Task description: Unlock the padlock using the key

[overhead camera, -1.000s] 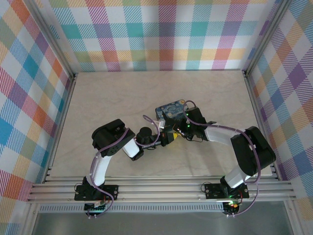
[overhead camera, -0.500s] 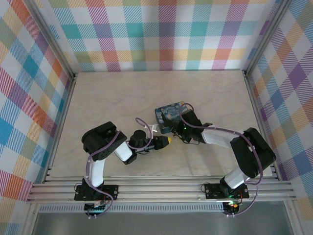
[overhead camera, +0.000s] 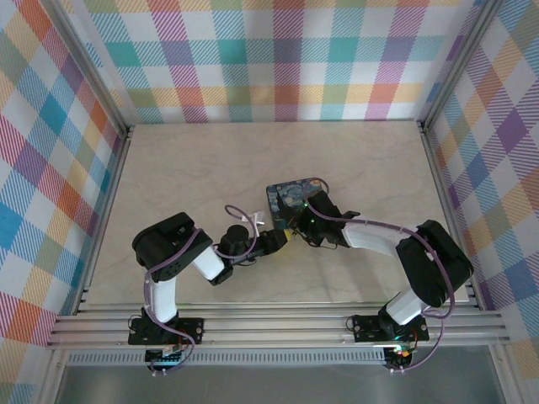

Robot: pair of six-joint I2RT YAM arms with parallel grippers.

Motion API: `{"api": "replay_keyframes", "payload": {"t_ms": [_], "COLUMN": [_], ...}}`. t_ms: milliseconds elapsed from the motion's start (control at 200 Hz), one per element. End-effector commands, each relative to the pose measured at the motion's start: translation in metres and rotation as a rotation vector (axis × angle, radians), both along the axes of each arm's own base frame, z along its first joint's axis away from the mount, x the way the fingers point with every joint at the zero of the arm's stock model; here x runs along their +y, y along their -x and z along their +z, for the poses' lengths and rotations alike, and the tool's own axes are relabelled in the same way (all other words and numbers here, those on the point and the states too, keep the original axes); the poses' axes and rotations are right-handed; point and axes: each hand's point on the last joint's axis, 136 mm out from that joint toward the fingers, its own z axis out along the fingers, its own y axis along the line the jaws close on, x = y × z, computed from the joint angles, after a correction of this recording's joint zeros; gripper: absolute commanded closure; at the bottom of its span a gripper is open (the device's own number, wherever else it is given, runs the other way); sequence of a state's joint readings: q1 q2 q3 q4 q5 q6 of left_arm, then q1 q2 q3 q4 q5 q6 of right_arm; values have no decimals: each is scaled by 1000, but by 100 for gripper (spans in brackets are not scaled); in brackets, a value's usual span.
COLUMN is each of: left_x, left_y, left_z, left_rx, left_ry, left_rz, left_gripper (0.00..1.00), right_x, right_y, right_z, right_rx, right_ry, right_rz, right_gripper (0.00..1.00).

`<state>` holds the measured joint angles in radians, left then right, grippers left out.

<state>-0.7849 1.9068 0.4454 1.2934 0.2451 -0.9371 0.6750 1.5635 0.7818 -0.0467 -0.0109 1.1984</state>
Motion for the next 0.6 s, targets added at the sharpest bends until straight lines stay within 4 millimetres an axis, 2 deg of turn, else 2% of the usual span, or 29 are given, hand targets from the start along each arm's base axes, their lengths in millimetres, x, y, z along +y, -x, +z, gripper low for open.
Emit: {"api": "replay_keyframes", "payload": {"t_ms": [0,105,360,595], "left_x": [-6,-9,-15,-19], "left_y": [-12,-15,-12,-9], "left_z": [24,29,17,17], "left_rx": [-47,-55,-27,-26], "left_ry": [70,82,71,74], "left_rz": [42,44,35,35], "left_gripper": [63,64,68,71], "right_x": [9,10,12,14], "right_y": [-5,-4,-5,-4], "right_z": [7,6,5,2], "right_rx": [-5,1,5,17], "right_ry": [-21,-25,-33,-40], "right_rz": [-9,-7,-7,-9], "right_gripper": [100,100,100,100]}}
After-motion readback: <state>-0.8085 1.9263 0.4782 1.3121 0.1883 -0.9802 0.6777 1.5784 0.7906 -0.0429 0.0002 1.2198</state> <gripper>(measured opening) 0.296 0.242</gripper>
